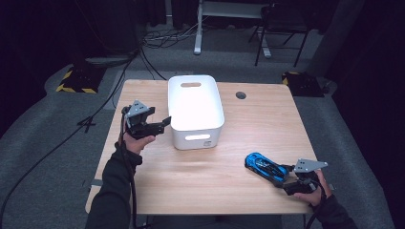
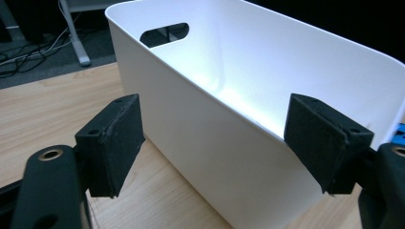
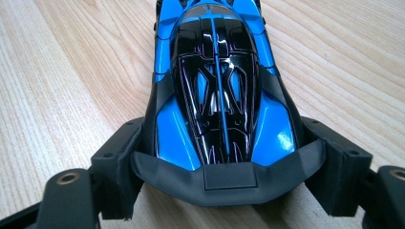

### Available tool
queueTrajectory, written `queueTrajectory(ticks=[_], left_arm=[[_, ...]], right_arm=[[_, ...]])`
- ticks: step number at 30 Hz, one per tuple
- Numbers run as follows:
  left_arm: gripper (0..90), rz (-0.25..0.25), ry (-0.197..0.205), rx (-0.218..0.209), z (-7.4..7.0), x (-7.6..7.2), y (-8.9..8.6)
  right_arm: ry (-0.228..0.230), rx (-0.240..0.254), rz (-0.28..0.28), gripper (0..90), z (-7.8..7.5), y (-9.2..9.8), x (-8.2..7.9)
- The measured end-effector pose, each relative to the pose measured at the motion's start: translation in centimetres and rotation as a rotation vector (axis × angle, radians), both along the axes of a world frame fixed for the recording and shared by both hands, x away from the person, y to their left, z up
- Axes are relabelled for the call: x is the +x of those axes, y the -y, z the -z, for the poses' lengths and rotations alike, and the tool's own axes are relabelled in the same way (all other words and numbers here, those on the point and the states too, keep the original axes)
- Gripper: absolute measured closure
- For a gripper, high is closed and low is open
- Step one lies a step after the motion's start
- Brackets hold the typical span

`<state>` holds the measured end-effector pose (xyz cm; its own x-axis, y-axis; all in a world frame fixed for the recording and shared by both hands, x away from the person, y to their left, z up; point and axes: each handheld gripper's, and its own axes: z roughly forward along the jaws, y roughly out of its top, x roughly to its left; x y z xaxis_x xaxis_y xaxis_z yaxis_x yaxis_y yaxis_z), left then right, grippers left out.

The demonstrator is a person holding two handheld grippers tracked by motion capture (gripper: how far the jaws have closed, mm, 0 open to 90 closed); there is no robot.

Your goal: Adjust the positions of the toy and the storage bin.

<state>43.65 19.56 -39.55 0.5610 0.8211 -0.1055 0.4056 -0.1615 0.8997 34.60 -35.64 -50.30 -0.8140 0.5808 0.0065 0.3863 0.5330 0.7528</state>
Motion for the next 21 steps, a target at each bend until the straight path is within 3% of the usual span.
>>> queueTrajectory(ticks=[3,4,5,7,9,12,14,17,21], left_arm=[[23.8,0.028,-0.025,-0.003,0.3,0.8,0.5],[32.0,0.059,-0.034,-0.011,0.5,0.8,0.9],[36.6,0.059,-0.034,-0.011,0.5,0.8,0.9],[37.6,0.082,-0.027,-0.003,0.8,0.6,1.9],[34.6,0.065,-0.014,0.013,1.0,0.1,2.8],[37.1,0.045,-0.035,-0.047,1.5,-0.3,3.5],[32.9,0.003,-0.026,-0.043,1.6,-1.0,4.6],[31.0,-0.012,-0.012,-0.028,1.6,-2.1,6.6],[27.6,0.010,-0.007,-0.015,1.5,-3.3,9.5]], right_arm=[[-0.001,0.002,0.000,24.3,0.0,0.0,0.0],[-0.002,0.003,-0.001,24.3,0.0,0.0,0.0],[-0.002,0.003,-0.001,24.3,0.0,0.0,0.0],[-0.003,0.004,-0.001,24.3,0.0,0.0,0.0],[-0.002,0.003,-0.001,24.3,0.0,0.0,0.0],[-0.003,0.003,0.002,24.3,0.0,0.0,0.0],[-0.003,0.003,0.003,24.3,0.0,0.0,0.0],[-0.003,0.002,0.004,24.3,0.0,0.0,0.0],[-0.002,0.001,0.003,24.2,0.0,0.0,0.0]])
